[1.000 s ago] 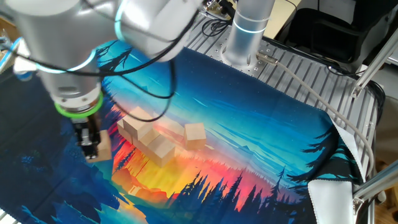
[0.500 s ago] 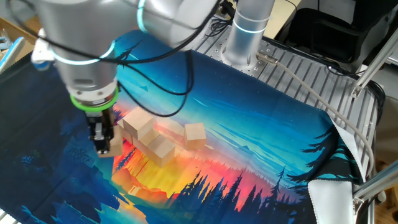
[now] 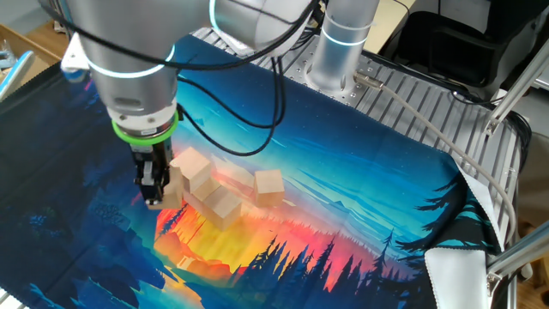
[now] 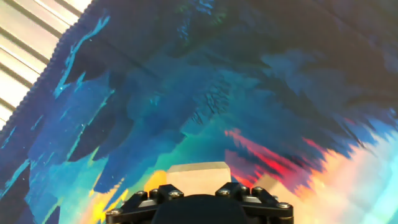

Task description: Stack the blocks into a pyramid shape

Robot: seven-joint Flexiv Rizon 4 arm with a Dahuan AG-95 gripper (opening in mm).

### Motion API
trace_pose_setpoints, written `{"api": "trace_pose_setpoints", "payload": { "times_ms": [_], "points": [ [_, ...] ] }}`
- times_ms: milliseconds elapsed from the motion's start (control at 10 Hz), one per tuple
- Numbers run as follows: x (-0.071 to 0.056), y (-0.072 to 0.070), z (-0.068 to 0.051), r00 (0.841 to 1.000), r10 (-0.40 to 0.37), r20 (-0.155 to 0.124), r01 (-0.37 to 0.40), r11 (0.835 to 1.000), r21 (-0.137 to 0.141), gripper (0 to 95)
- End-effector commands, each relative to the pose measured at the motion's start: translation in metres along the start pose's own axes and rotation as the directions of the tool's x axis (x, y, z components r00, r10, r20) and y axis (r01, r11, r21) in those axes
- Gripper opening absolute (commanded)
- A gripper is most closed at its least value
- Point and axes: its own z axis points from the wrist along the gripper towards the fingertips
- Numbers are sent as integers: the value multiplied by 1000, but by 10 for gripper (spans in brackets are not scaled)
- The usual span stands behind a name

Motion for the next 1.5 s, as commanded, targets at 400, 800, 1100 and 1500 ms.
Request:
{"api": "trace_pose_setpoints", "payload": {
  "times_ms": [400,800,1100,1500],
  "points": [
    [-15,7,-20,997,55,-48,-54,999,6,0],
    [-14,11,-15,998,54,-33,-54,999,6,0],
    [-11,12,-7,1000,14,-15,-13,1000,16,0],
    [-11,12,-7,1000,-7,30,6,1000,31,0]
  ]
}}
